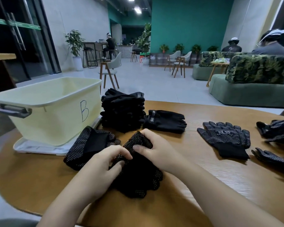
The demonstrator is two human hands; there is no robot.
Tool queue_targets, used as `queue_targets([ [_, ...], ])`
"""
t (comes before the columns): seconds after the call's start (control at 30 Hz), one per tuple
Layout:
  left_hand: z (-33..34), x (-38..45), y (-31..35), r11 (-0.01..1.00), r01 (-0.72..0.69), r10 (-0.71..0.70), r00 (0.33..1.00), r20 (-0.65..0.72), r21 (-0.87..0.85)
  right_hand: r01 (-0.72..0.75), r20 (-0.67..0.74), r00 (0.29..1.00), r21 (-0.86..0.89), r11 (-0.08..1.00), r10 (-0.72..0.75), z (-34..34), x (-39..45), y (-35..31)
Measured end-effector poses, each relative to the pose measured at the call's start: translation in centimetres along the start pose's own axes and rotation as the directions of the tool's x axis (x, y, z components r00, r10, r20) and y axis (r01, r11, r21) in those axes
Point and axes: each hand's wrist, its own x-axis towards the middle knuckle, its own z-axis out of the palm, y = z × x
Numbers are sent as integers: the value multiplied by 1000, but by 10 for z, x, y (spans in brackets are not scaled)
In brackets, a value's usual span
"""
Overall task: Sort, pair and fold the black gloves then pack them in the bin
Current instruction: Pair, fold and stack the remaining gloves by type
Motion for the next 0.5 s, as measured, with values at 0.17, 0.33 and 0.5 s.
queue_targets([
  [0.17, -12, 1, -7, 993, 50, -67, 984, -165, -105, -10, -112, 993, 94, 996, 21, 18, 23, -16],
  [0.33, -36, 8, -22, 940, 93, -205, 924, -324, -329, -23, -125, 992, 36, 999, 28, 31, 59, -47],
  [0.5, -54, 15, -42, 942, 145, -283, 828, -485, -302, -124, -73, 990, -2, 992, 123, 54, 92, -60],
])
